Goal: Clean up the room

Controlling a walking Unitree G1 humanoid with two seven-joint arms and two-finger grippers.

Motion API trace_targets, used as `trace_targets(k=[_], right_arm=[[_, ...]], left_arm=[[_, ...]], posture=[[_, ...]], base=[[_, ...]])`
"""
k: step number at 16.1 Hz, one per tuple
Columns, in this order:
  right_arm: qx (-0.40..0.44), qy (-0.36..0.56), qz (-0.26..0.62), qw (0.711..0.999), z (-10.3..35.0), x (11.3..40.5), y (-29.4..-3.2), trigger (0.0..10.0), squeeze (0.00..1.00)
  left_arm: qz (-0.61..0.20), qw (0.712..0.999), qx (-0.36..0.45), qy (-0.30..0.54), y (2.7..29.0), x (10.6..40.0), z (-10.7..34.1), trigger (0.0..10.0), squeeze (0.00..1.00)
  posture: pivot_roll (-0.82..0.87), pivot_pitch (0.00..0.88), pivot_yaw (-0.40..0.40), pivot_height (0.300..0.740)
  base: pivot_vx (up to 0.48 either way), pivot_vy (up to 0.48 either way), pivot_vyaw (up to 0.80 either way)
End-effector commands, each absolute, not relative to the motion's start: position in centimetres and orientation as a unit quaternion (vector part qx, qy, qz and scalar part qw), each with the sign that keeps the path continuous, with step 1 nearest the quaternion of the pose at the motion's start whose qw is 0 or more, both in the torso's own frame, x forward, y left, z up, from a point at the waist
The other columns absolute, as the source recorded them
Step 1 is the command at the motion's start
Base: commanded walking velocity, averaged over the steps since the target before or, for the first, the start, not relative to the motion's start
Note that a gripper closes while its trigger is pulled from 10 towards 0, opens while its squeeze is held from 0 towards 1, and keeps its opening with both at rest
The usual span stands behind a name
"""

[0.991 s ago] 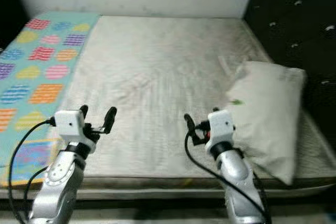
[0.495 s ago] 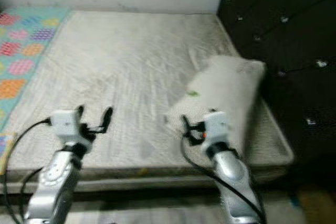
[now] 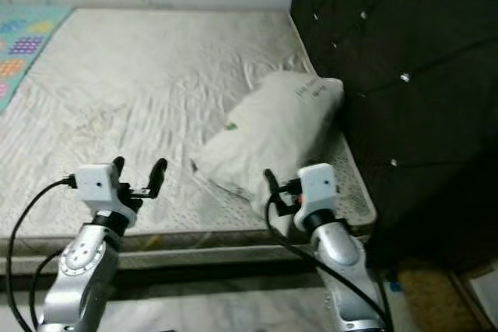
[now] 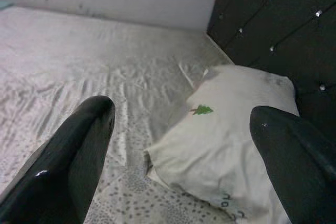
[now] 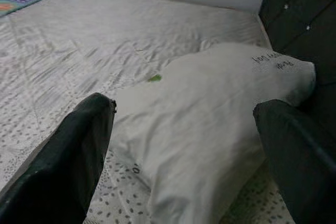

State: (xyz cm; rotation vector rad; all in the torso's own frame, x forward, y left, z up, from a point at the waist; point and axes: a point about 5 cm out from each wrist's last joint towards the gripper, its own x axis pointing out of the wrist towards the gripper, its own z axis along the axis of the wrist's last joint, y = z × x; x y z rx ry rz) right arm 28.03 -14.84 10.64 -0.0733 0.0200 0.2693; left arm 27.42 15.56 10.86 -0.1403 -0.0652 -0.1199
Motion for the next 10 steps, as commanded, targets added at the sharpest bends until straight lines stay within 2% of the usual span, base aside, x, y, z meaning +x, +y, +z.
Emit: trace_targets(k=[1, 3, 10], right_arm=[[-0.041, 0.010, 0.129, 0.991, 10.72, 28.03, -15.07, 10.0, 0.00], [-0.042, 0.010, 0.129, 0.991, 10.74, 28.04, -15.08, 10.0, 0.00], [-0.042, 0.011, 0.127, 0.991, 10.64, 28.13, -15.02, 10.0, 0.00]], left_arm=[[-0.067, 0.994, -0.070, -0.044, 15.56, 27.35, 11.22, 10.0, 0.00], [-0.075, 0.993, -0.072, -0.047, 15.43, 27.32, 11.29, 10.0, 0.00], [-0.085, 0.993, -0.070, -0.049, 15.31, 27.39, 11.27, 10.0, 0.00]], posture=[[-0.10, 0.115, -0.014, 0.740], [-0.10, 0.114, -0.014, 0.740], [-0.10, 0.105, -0.011, 0.740]], base=[[0.000, 0.000, 0.00], [0.000, 0.000, 0.00], [0.280, 0.000, 0.00]])
